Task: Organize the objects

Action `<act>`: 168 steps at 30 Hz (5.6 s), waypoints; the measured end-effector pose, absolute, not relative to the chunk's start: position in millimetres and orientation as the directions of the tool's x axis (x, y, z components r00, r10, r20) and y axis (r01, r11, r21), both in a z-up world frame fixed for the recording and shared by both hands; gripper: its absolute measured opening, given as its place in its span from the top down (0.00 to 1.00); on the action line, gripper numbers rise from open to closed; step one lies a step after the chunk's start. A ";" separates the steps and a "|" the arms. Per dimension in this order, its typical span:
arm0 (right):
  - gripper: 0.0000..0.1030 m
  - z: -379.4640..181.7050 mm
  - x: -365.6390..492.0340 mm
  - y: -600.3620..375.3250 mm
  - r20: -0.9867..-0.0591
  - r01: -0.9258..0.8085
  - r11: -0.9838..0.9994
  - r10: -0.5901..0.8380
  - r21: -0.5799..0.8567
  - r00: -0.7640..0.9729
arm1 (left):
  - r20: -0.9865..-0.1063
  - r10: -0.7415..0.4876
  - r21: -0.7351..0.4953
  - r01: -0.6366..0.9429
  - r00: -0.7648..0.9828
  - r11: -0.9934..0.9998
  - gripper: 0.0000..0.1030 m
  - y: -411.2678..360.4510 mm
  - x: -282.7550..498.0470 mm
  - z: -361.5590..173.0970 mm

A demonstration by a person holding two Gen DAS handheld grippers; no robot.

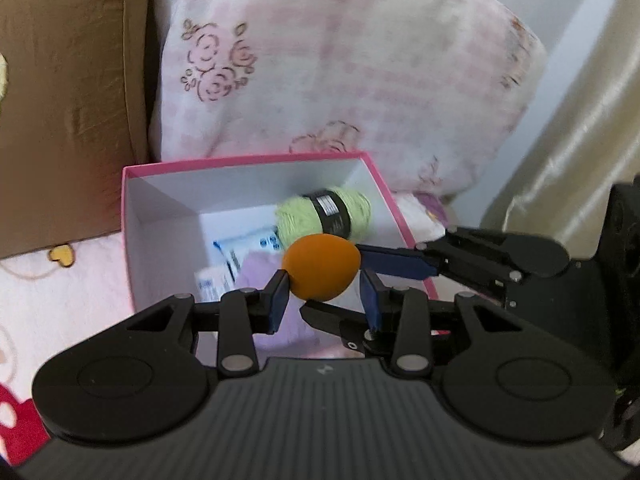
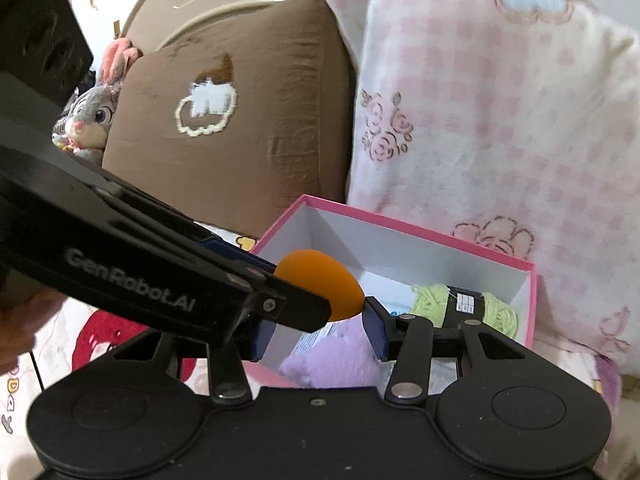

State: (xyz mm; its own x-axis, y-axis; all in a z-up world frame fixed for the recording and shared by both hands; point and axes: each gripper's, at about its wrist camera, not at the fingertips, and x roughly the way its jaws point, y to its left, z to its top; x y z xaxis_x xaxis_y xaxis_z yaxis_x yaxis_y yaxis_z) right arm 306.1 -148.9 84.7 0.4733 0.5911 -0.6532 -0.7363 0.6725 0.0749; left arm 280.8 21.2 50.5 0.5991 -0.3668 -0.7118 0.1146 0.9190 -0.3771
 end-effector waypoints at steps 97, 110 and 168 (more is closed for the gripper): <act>0.12 88.5 142.6 -245.3 -0.691 -0.511 0.859 0.392 0.038 0.608 | -0.810 -0.021 -0.137 -0.154 0.586 0.978 0.31 -17.3 78.7 56.5; 0.07 74.3 141.0 -243.5 -0.731 -0.447 0.894 0.320 0.023 0.603 | -0.818 0.008 -0.093 -0.146 0.576 0.985 0.10 -24.5 77.4 51.6; 0.05 80.0 131.8 -254.1 -0.755 -0.426 0.905 0.275 -0.005 0.595 | -0.839 0.077 -0.025 -0.180 0.538 0.983 0.00 -35.0 71.0 53.1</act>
